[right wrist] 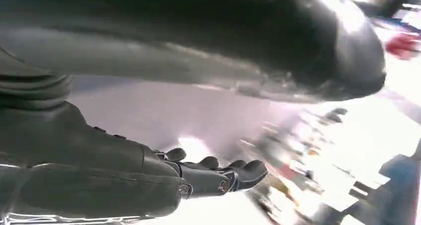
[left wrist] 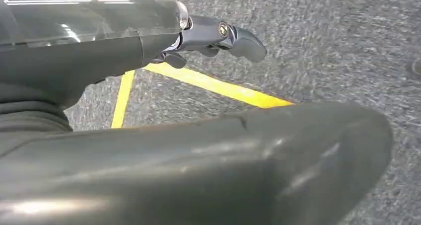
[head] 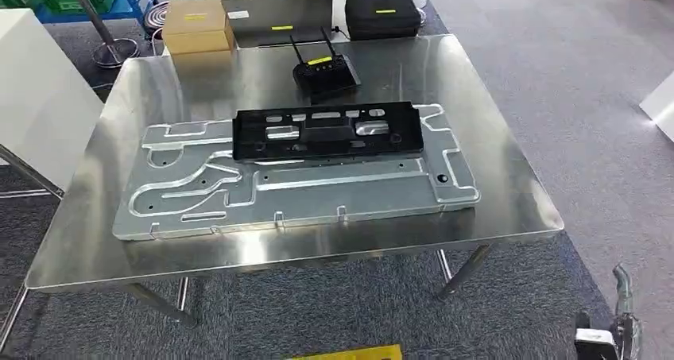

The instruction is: Take the parts from the cabinet and place them on the table.

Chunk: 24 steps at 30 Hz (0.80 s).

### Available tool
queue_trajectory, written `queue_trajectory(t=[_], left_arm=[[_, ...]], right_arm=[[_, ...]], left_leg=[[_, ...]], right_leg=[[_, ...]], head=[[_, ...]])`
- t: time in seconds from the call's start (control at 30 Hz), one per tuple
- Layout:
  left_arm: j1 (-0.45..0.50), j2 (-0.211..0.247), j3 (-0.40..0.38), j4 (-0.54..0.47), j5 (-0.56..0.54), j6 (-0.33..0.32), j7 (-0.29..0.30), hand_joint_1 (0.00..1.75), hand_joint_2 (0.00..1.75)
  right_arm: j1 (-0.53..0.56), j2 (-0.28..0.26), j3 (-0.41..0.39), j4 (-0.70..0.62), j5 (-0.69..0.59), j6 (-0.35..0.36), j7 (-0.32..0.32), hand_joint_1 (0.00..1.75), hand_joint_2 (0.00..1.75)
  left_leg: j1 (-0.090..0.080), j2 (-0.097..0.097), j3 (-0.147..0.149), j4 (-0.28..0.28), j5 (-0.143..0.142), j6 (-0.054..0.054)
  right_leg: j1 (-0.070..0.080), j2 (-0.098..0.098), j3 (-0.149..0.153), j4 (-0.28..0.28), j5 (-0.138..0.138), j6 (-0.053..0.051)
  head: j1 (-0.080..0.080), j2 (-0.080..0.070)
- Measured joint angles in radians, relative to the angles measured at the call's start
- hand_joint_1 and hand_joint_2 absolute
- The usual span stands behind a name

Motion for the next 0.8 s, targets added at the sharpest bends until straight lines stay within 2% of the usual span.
queue_trajectory(t=[0.03,0.07,0.1,0.13,0.17,0.2,0.23,0.3,0.33,0.37,0.4,0.43,0.47,0.5,0.53,0.57,0.6,0.63,0.67,0.7,0.8], left_arm=[[0.0,0.0,0.0,0.0,-0.002,0.0,-0.002,0.0,0.0],[0.001,0.0,0.001,0.0,-0.004,0.0,-0.003,0.0,0.0],[0.0,0.0,0.001,0.0,-0.005,0.001,-0.003,0.0,0.0],[-0.002,0.0,0.002,0.0,-0.007,0.002,-0.003,0.0,0.0],[-0.005,0.001,0.003,-0.001,-0.015,0.002,-0.005,0.0,0.0],[-0.008,0.0,0.003,-0.001,-0.017,0.002,-0.006,0.0,0.0],[-0.01,0.0,0.005,-0.001,-0.019,0.002,-0.007,0.0,0.0],[-0.007,-0.001,0.006,-0.001,-0.024,0.002,-0.013,0.0,0.0],[-0.004,-0.005,0.007,0.0,-0.026,0.002,-0.014,0.0,0.0],[-0.007,-0.005,0.008,0.0,-0.029,0.002,-0.014,0.0,0.0],[-0.008,-0.005,0.008,0.0,-0.034,0.002,-0.016,0.0,0.0],[-0.004,-0.005,0.008,0.0,-0.038,0.002,-0.016,0.0,0.0],[-0.002,-0.005,0.008,0.0,-0.041,0.002,-0.017,0.0,0.0],[-0.002,-0.005,0.008,0.0,-0.047,0.002,-0.017,0.0,0.0],[-0.003,-0.005,0.008,0.0,-0.055,-0.001,-0.017,0.0,0.0],[-0.003,-0.005,0.008,0.0,-0.061,-0.003,-0.017,0.0,0.0],[-0.003,-0.005,0.008,0.0,-0.067,-0.005,-0.017,0.0,0.0],[-0.004,-0.005,0.008,0.0,-0.078,-0.01,-0.016,0.0,0.0],[-0.006,-0.005,0.007,0.0,-0.084,-0.014,-0.014,0.0,0.0],[-0.006,-0.005,0.005,0.0,-0.09,-0.019,-0.014,0.0,0.0],[-0.012,-0.005,0.005,0.0,-0.095,-0.022,-0.015,0.0,0.0]], right_arm=[[-0.008,0.0,-0.021,0.059,0.009,-0.012,0.0,0.0,0.0],[-0.019,0.0,-0.039,0.122,0.014,-0.027,0.0,0.0,0.0],[-0.029,-0.001,-0.055,0.189,0.014,-0.045,0.0,0.0,0.0],[-0.045,-0.003,-0.064,0.244,0.014,-0.065,0.0,0.0,0.0],[-0.067,-0.006,-0.076,0.349,0.016,-0.098,0.0,0.0,0.0],[-0.083,-0.015,-0.087,0.433,0.022,-0.119,0.0,0.0,0.0],[-0.091,-0.018,-0.094,0.485,0.028,-0.13,0.0,0.0,0.0],[-0.12,-0.022,-0.104,0.607,0.062,-0.163,0.005,0.0,0.0],[-0.132,-0.031,-0.113,0.688,0.077,-0.184,0.011,0.0,0.0],[-0.139,-0.03,-0.117,0.756,0.096,-0.197,0.028,0.0,0.0],[-0.146,-0.033,-0.118,0.798,0.112,-0.206,0.052,0.0,0.0],[-0.155,-0.033,-0.118,0.846,0.132,-0.212,0.091,0.0,0.0],[-0.167,-0.033,-0.118,0.889,0.15,-0.213,0.13,0.0,0.0],[-0.175,-0.032,-0.118,0.924,0.164,-0.212,0.168,0.0,0.0],[-0.183,-0.031,-0.118,0.967,0.184,-0.183,0.247,0.0,0.0],[-0.19,-0.031,-0.118,0.991,0.193,-0.144,0.315,0.0,0.0],[-0.196,-0.031,-0.117,1.004,0.199,-0.112,0.365,0.0,0.0],[-0.201,-0.03,-0.117,1.028,0.211,-0.031,0.473,0.0,0.0],[-0.208,-0.027,-0.113,1.046,0.227,0.031,0.536,0.0,0.0],[-0.217,-0.027,-0.107,1.059,0.241,0.092,0.576,0.0,0.0],[-0.226,-0.019,-0.096,1.093,0.26,0.145,0.6,0.0,0.0]], left_leg=[[-0.001,0.0,0.015,0.012,0.022,0.002],[-0.002,0.0,0.052,-0.016,0.06,0.006],[-0.003,0.0,0.104,-0.077,0.094,0.011],[-0.006,0.0,0.173,-0.165,0.107,0.019],[-0.011,0.0,0.246,-0.264,0.075,0.03],[-0.012,0.001,0.281,-0.331,0.054,0.029],[-0.015,0.0,0.269,-0.325,0.058,0.03],[-0.018,0.002,0.262,-0.326,0.069,0.042],[-0.007,0.007,0.252,-0.339,0.088,0.047],[-0.007,0.011,0.239,-0.339,0.103,0.053],[-0.007,0.011,0.222,-0.34,0.116,0.061],[-0.007,0.012,0.207,-0.34,0.127,0.061],[-0.007,0.013,0.191,-0.338,0.139,0.059],[-0.007,0.014,0.175,-0.336,0.149,0.057],[-0.007,0.014,0.161,-0.333,0.16,0.054],[-0.006,0.015,0.146,-0.329,0.17,0.051],[-0.005,0.014,0.131,-0.325,0.178,0.047],[-0.005,0.014,0.117,-0.319,0.185,0.043],[-0.005,0.014,0.108,-0.312,0.192,0.037],[-0.009,0.013,0.098,-0.305,0.198,0.029],[-0.005,0.015,0.098,-0.313,0.224,0.009]], right_leg=[[0.001,-0.002,-0.017,0.006,0.008,0.001],[0.004,-0.003,-0.033,0.013,0.016,0.001],[0.005,-0.003,-0.047,0.019,0.021,0.003],[0.006,-0.003,-0.06,0.026,0.028,0.004],[0.007,-0.003,-0.066,0.034,0.033,0.008],[0.011,-0.002,-0.069,0.041,0.038,0.013],[0.009,-0.005,-0.069,0.04,0.046,0.021],[0.004,-0.003,-0.073,0.032,0.065,0.032],[0.008,0.0,-0.079,0.033,0.072,0.037],[0.003,0.003,-0.09,0.05,0.029,0.045],[-0.002,0.005,-0.107,0.102,-0.043,0.051],[-0.005,0.005,-0.124,0.17,-0.105,0.057],[-0.008,0.005,-0.141,0.248,-0.152,0.063],[-0.012,0.005,-0.15,0.309,-0.168,0.067],[-0.016,0.005,-0.143,0.337,-0.152,0.071],[-0.019,0.005,-0.117,0.322,-0.118,0.073],[-0.022,0.005,-0.073,0.272,-0.079,0.074],[-0.025,0.005,-0.007,0.184,-0.051,0.073],[-0.027,0.005,0.068,0.08,-0.057,0.071],[-0.019,0.007,0.117,-0.011,-0.097,0.064],[-0.012,0.009,0.094,0.003,-0.084,0.042]], head=[[0.0,0.0],[0.0,0.0],[0.0,0.0],[0.0,0.0],[0.0,0.0],[0.0,0.0],[0.0,0.0],[0.0,0.0],[0.0,0.0],[0.0,0.0],[0.0,0.0],[0.0,0.0],[0.0,0.0],[0.0,0.0],[0.0,0.0],[0.0,0.0],[0.0,0.0],[0.0,0.0],[0.0,0.0],[0.0,0.0],[-0.002,0.0]])
